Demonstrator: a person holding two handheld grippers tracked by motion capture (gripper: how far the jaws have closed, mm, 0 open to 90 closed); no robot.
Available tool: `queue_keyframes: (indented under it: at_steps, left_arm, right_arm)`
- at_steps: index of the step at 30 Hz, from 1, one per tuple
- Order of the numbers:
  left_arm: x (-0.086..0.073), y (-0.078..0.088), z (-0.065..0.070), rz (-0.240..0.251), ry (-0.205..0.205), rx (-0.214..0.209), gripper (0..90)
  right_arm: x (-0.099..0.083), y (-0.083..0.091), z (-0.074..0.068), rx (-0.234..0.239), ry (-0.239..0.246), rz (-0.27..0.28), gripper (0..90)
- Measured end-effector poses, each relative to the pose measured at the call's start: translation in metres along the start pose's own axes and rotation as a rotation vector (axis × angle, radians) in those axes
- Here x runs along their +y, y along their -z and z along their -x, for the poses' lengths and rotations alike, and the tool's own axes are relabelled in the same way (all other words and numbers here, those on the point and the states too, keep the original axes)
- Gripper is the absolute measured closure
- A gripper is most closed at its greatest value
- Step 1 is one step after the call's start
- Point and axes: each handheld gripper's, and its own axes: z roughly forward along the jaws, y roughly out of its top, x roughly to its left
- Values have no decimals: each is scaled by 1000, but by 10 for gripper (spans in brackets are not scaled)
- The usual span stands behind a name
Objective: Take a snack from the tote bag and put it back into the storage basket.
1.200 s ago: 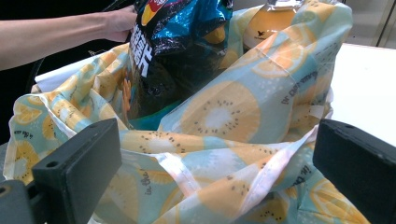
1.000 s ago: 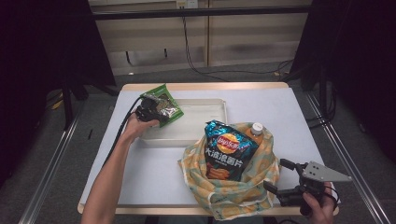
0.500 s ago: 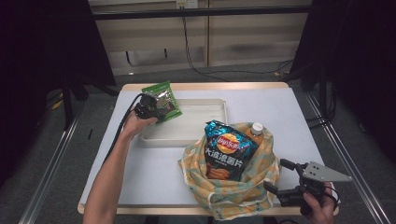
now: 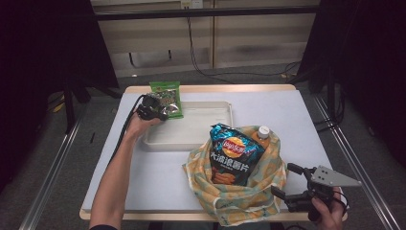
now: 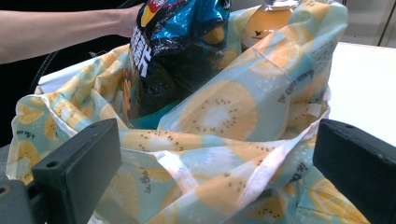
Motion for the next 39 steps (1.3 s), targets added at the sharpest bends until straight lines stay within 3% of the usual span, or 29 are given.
queue_keyframes:
  at_steps: [2,5,8,11,17,20,27,32,39]
  left_arm:
    - [1,-1,-1,1,-11,-1,877]
    - [2,-3,0,22,6,16,844]
    - [2,-5,1,32,12,3,790]
    - [4,-4,3,6,-15,-13,762]
    - [-2,1,5,33,17,-22,741]
    - [-2,9,6,35,-7,-23,726]
    - [1,23,14,76,-5,-39,724]
    - [-6,34,20,152,31,-68,689]
    - [-14,48,37,209,0,-102,584]
  right_arm:
    - [0,0,0,1,1,1,6]
    - [0,0,0,-4,2,0,6]
    - [0,0,0,-5,2,1,6]
    - [0,0,0,-3,2,1,6]
    - [0,-1,0,-2,1,-4,6]
    - [0,-1,0,-3,0,-5,6]
    - [0,-1,-1,-5,7,-6,6]
    - [0,-1,0,-5,2,-5,6]
    - [1,-2,-1,-6,6,-7,6]
